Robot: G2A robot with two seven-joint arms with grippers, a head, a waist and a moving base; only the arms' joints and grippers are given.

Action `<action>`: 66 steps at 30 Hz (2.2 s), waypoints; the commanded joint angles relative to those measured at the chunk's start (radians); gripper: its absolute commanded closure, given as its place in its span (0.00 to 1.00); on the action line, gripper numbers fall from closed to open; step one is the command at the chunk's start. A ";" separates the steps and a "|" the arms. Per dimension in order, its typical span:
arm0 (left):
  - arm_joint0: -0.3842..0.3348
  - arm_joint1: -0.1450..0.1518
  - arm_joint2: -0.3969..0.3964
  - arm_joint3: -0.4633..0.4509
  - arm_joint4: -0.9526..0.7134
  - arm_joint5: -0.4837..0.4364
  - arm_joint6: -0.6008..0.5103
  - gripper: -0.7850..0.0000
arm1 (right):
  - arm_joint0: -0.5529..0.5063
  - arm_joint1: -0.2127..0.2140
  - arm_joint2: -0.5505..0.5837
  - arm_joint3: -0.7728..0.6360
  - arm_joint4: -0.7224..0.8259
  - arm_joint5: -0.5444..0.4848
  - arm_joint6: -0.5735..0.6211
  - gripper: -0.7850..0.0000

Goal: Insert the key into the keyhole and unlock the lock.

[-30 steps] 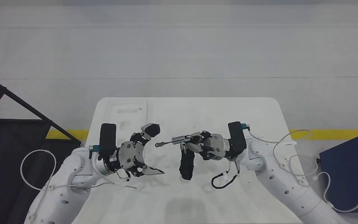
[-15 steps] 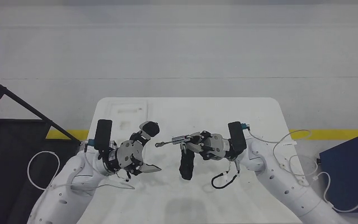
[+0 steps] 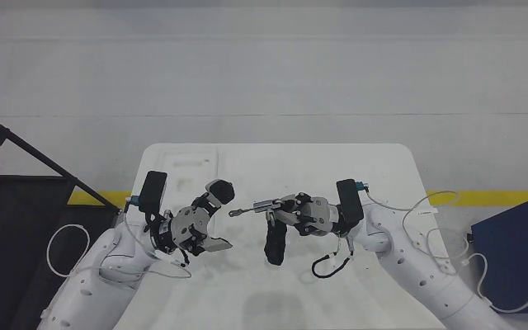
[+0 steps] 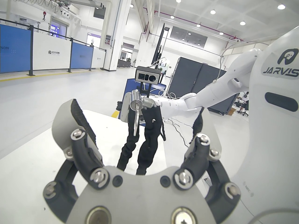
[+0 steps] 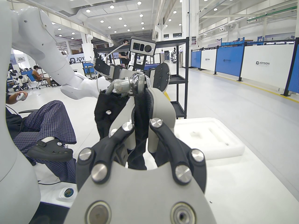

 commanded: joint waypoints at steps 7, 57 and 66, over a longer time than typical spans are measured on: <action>-0.041 0.004 0.021 0.008 -0.064 0.005 -0.106 0.27 | 0.000 0.000 0.000 0.000 0.000 0.000 0.000 1.00; -0.014 -0.003 -0.033 -0.013 -0.016 0.002 -0.177 1.00 | 0.000 0.000 0.000 0.000 0.000 0.000 0.000 1.00; -0.024 -0.014 -0.043 -0.042 0.085 -0.008 -0.114 1.00 | 0.000 0.000 0.000 0.000 0.000 0.000 0.000 1.00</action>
